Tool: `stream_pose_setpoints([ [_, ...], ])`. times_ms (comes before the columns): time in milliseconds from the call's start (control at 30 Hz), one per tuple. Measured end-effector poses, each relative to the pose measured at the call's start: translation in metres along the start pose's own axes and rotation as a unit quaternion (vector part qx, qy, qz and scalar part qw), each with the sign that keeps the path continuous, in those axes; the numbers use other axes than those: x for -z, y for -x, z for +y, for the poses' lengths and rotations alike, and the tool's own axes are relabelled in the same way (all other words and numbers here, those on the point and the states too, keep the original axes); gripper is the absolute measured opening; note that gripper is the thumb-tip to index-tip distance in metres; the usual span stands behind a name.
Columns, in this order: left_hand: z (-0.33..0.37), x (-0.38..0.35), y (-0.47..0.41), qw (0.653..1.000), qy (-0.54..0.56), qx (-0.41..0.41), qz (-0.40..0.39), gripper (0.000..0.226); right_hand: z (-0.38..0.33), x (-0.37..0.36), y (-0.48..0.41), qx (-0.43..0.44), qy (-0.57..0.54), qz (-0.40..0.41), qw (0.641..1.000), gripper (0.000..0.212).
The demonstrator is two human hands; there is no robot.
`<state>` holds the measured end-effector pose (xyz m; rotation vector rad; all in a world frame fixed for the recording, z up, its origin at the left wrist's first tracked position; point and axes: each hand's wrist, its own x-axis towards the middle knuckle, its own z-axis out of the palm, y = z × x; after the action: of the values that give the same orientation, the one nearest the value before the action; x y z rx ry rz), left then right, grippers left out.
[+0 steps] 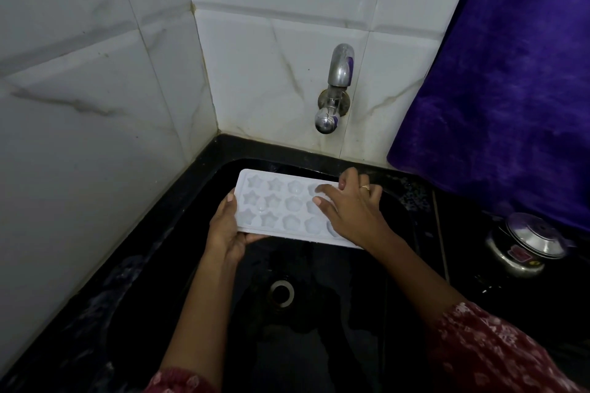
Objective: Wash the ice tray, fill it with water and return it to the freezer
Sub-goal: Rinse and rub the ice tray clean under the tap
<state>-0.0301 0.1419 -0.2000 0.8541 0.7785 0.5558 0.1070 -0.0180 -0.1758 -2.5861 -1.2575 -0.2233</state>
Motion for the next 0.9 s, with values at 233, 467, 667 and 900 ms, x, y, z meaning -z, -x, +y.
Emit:
stream_pose_setpoints([
  [233, -0.0011, 0.0, -0.0005, 1.0, 0.008, 0.009, -0.004, 0.027, -0.0042, -0.0067, -0.0071, 0.0, 0.007, -0.048, 0.999, 0.038],
  [467, -0.0004, -0.0009, -0.0019, 1.0, 0.006, 0.009, 0.0, 0.024, 0.001, -0.0068, -0.0085, -0.009, 0.017, -0.046, 0.999, 0.038],
  [667, -0.0013, -0.004, 0.0, 1.0, 0.008, 0.01, -0.004, 0.024, 0.0005, -0.0069, -0.009, -0.027, 0.028, -0.033, 0.999, 0.04],
  [900, -0.0018, -0.006, 0.0013, 1.0, 0.013, 0.01, -0.002, 0.023, 0.0005, -0.0074, -0.0059, -0.013, 0.008, -0.04, 0.999, 0.039],
])
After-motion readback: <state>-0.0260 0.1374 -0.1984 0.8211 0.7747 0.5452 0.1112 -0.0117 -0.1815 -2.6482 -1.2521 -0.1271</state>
